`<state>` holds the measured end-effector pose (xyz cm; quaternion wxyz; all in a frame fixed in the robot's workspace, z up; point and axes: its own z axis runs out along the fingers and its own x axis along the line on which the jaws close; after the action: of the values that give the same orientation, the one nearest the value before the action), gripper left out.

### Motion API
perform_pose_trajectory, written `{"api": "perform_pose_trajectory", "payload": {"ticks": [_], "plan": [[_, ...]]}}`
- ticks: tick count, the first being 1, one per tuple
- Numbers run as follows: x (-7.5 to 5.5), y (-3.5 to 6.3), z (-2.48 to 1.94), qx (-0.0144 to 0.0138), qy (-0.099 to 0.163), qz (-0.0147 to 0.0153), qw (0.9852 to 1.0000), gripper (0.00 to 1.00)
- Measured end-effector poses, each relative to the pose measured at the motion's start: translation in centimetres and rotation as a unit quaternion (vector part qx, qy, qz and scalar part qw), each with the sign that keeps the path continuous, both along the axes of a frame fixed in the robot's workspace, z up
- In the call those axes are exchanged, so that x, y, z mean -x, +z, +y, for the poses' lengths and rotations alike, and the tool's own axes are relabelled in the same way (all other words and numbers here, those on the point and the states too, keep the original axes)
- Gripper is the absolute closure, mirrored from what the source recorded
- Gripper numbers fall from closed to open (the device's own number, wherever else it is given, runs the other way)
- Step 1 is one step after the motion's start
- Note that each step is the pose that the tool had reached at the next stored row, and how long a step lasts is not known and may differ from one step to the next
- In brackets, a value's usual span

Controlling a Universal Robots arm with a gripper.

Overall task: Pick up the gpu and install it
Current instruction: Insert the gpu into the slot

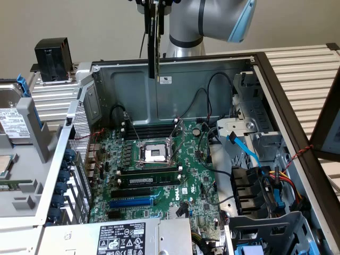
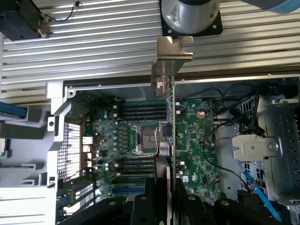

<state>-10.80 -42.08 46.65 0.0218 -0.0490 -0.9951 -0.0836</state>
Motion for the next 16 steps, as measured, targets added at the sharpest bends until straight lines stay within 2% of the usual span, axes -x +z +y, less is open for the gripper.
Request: {"api": "perform_pose_trajectory", "payload": {"ticks": [9,12,16], "plan": [[0.0,-0.27,0.02,0.0,0.002,0.0003,1.0,0.73],[0.0,-0.4,0.02,0.0,0.028,0.0002,0.9996,0.73],[0.0,-0.58,0.02,0.0,0.064,0.0002,0.998,0.73]]}}
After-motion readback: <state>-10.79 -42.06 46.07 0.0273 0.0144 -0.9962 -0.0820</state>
